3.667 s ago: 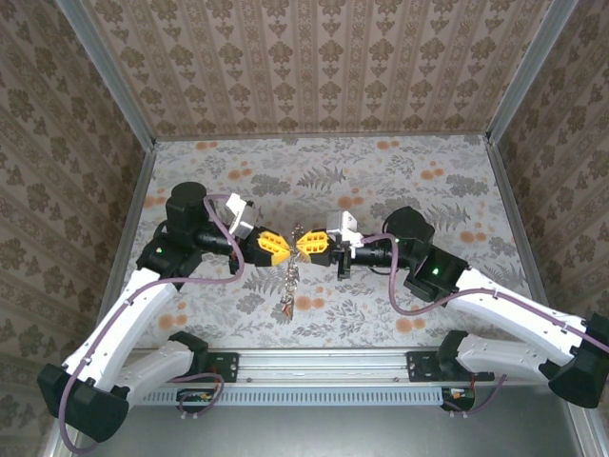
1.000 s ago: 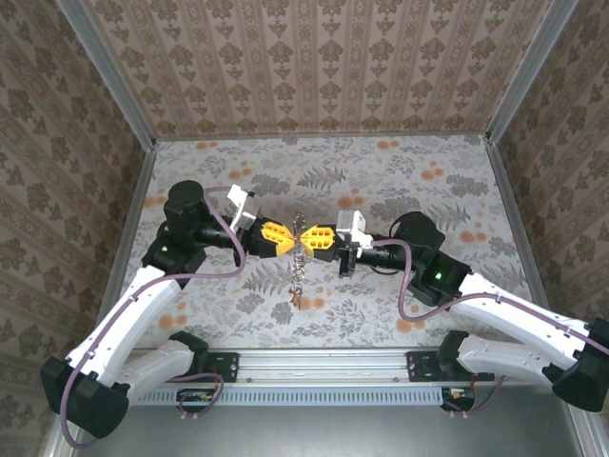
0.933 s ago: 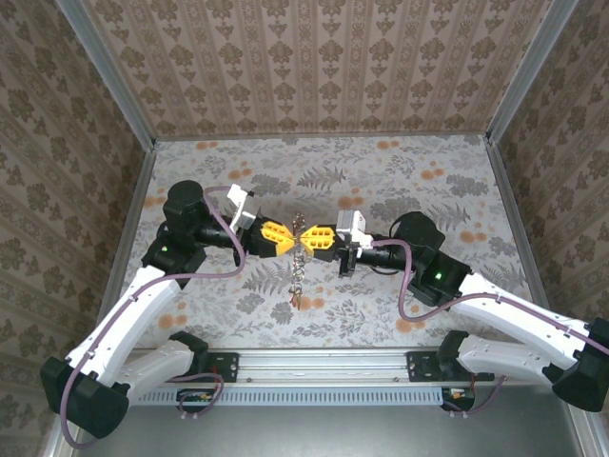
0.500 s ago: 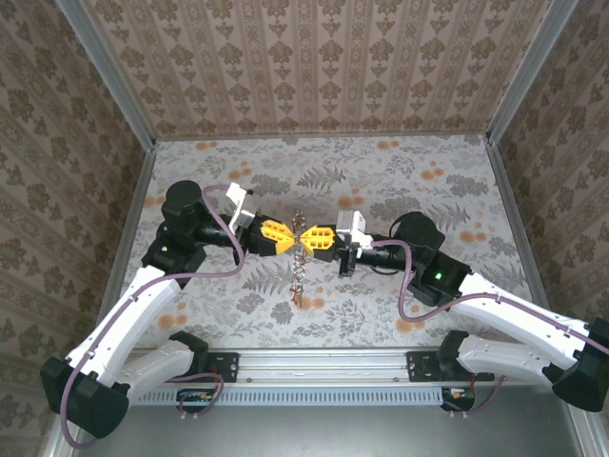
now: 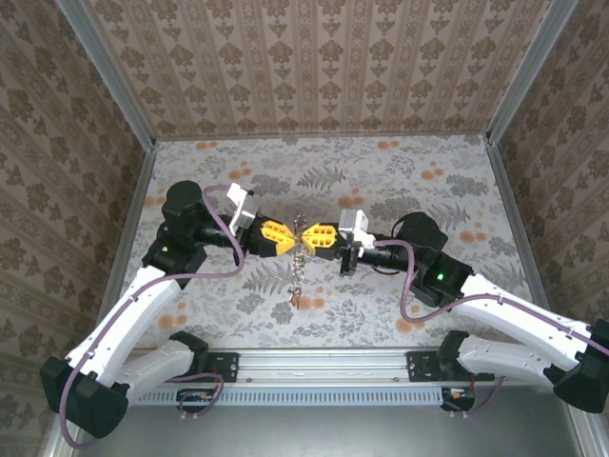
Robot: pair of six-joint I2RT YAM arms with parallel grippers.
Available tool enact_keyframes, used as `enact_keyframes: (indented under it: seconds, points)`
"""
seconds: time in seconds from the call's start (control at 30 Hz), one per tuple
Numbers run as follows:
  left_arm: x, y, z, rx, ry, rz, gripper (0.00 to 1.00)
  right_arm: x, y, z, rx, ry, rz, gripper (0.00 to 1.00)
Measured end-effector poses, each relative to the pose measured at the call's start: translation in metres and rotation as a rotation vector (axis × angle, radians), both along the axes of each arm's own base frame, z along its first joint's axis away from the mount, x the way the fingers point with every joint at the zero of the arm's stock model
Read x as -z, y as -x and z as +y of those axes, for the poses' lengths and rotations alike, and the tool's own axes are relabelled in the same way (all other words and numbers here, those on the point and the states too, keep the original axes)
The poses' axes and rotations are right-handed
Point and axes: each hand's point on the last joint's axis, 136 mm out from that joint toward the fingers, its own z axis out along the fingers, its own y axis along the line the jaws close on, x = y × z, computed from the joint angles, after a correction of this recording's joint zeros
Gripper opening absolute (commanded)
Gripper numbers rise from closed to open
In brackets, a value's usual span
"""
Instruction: Put the keys on the keyring
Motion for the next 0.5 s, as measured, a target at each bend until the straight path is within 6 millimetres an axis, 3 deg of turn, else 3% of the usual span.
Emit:
enact_keyframes:
  seconds: [0.5]
  points:
    - [-0.0008, -0.0001, 0.0, 0.0, 0.002, -0.003, 0.0, -0.0016, 0.0005, -0.0001, -0.002, -0.009, -0.004, 0.0]
